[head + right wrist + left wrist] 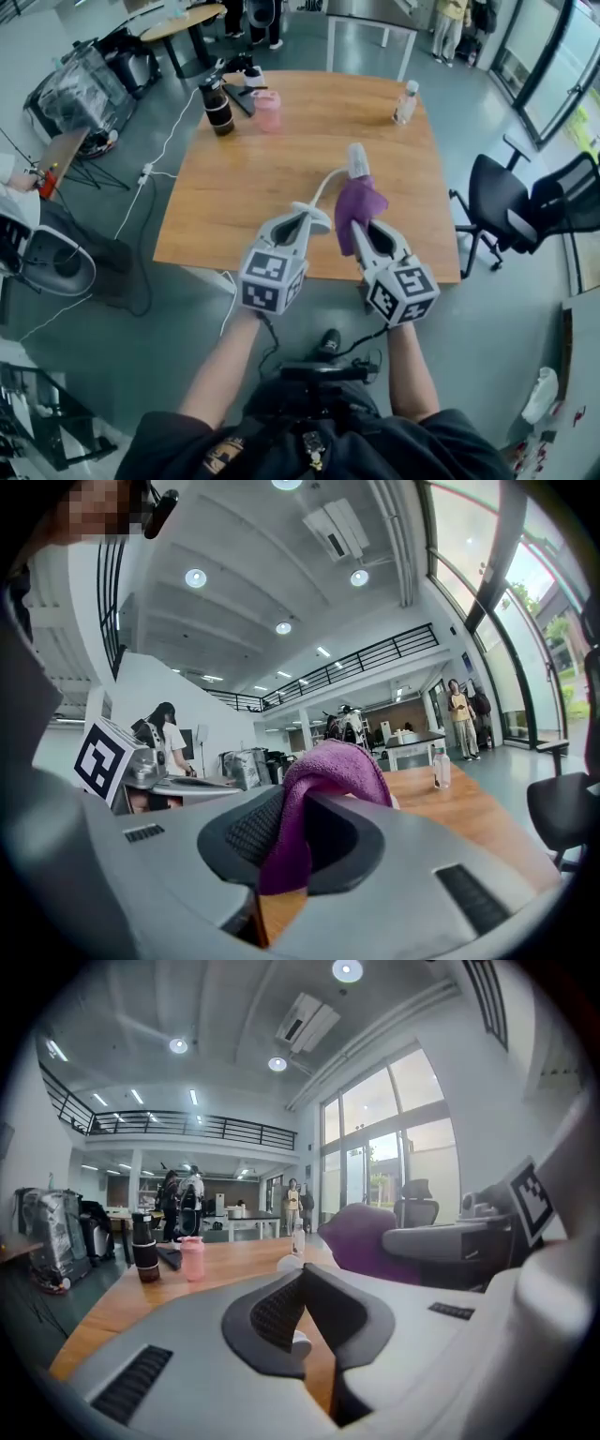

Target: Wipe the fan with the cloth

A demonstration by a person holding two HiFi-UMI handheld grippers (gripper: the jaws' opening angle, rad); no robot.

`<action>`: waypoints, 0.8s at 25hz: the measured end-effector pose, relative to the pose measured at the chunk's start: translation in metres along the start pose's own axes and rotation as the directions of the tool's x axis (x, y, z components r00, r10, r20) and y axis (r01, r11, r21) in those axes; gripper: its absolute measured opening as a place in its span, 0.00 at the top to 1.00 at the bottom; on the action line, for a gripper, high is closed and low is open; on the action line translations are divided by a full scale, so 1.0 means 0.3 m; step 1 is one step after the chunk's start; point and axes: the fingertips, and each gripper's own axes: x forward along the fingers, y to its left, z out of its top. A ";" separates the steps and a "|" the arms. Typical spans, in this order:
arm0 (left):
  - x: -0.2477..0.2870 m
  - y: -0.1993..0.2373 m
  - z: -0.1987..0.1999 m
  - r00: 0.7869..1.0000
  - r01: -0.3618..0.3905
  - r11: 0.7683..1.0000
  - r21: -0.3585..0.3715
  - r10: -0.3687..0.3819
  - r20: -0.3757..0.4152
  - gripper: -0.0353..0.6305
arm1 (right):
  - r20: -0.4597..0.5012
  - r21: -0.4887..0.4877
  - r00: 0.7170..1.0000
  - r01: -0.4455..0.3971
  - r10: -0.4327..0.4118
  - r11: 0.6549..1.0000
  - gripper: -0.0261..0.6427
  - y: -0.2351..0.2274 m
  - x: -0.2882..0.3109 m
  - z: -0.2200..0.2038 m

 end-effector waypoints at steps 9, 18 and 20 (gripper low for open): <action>-0.274 -0.035 0.068 0.995 0.061 0.998 0.033 -0.064 0.081 0.94 | 0.069 -0.043 0.997 0.037 -0.034 0.998 0.86 0.262 -0.138 0.056; -0.415 -0.048 0.050 0.993 0.079 0.995 0.054 -0.083 0.089 0.94 | 0.083 -0.079 0.994 0.071 -0.065 0.994 0.86 0.414 -0.203 0.054; -0.433 -0.046 0.042 0.993 0.079 0.995 0.056 -0.083 0.087 0.94 | 0.083 -0.079 0.994 0.079 -0.073 0.994 0.86 0.424 -0.215 0.050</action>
